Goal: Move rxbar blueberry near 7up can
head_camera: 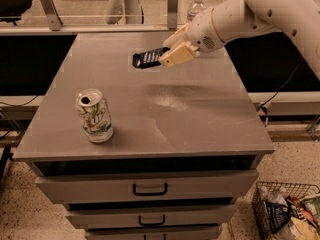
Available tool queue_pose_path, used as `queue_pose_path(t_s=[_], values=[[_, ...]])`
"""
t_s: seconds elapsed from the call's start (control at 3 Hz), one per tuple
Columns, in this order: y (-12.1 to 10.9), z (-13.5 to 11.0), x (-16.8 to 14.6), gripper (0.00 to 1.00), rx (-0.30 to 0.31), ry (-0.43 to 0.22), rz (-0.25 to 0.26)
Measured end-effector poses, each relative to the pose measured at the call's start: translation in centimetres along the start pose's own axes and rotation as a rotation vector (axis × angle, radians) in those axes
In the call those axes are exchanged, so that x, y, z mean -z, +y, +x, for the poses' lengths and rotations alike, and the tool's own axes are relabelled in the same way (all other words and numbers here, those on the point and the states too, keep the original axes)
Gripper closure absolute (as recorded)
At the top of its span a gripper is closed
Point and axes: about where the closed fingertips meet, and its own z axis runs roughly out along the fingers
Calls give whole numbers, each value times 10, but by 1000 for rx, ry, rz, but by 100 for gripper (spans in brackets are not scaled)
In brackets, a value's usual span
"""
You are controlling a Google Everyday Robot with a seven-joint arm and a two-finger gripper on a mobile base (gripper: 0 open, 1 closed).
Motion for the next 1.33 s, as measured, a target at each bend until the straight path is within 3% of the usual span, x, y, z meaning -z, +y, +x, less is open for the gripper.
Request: queue_pose_path(t_s=[0.67, 1.33], values=[[59, 33, 11, 100, -2, 51, -221], [109, 45, -2, 100, 15, 49, -383]])
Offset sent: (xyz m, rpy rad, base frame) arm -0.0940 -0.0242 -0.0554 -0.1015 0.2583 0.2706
